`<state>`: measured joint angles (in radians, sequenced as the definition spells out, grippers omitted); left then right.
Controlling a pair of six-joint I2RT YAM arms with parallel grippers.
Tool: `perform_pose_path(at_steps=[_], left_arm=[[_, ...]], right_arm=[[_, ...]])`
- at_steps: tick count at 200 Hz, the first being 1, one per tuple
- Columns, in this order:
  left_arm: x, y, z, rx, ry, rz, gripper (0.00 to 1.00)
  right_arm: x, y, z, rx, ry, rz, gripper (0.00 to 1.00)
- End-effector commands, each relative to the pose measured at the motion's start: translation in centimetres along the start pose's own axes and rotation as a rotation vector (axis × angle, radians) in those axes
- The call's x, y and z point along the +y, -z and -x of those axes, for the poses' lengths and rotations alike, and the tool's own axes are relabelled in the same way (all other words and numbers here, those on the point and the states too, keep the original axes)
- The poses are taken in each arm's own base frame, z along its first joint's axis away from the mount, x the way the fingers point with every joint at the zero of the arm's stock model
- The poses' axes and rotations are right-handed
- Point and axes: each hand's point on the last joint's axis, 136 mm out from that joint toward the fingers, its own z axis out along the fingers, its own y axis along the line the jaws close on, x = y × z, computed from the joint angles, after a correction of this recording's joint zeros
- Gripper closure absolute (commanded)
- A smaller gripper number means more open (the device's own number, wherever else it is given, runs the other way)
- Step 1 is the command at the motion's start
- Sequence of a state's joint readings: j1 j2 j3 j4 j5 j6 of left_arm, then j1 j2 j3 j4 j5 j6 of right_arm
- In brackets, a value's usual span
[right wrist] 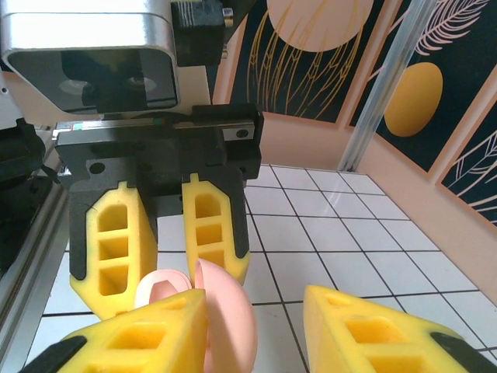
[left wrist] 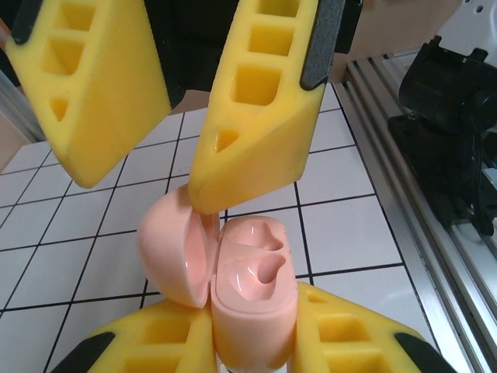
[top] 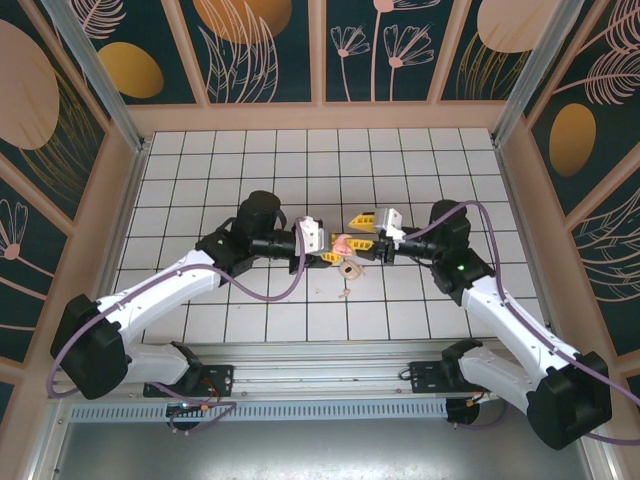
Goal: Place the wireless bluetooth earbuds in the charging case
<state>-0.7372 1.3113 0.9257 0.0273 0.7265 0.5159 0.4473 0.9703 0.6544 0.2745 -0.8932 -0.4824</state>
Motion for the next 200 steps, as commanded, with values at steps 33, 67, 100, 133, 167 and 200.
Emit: perform_pose_path(at_steps=[33, 67, 100, 133, 167, 200], left_arm=[[0.2, 0.3, 0.6, -0.126, 0.107, -0.017, 0.81], [1.8, 0.7, -0.2, -0.146, 0.173, 0.061, 0.83], [3.7, 2.0, -1.3, -0.215, 0.257, 0.191, 0.82], [5.2, 3.5, -2.7, -0.268, 0.343, 0.326, 0.83], [6.3, 5.4, -4.6, -0.304, 0.438, 0.455, 0.84], [6.7, 7.8, -6.2, -0.330, 0.479, 0.602, 0.82]], right_arm=[[-0.2, 1.4, 1.4, -0.052, -0.022, -0.043, 0.60], [-0.5, 1.6, 1.2, -0.049, -0.068, -0.065, 0.59], [-1.9, 1.5, 0.1, -0.015, -0.180, -0.137, 0.59], [-4.0, 1.5, -2.3, 0.085, -0.384, -0.253, 0.59], [-6.1, 2.0, -6.5, 0.269, -0.666, -0.411, 0.59], [-6.6, 2.7, -10.7, 0.439, -0.975, -0.552, 0.59]])
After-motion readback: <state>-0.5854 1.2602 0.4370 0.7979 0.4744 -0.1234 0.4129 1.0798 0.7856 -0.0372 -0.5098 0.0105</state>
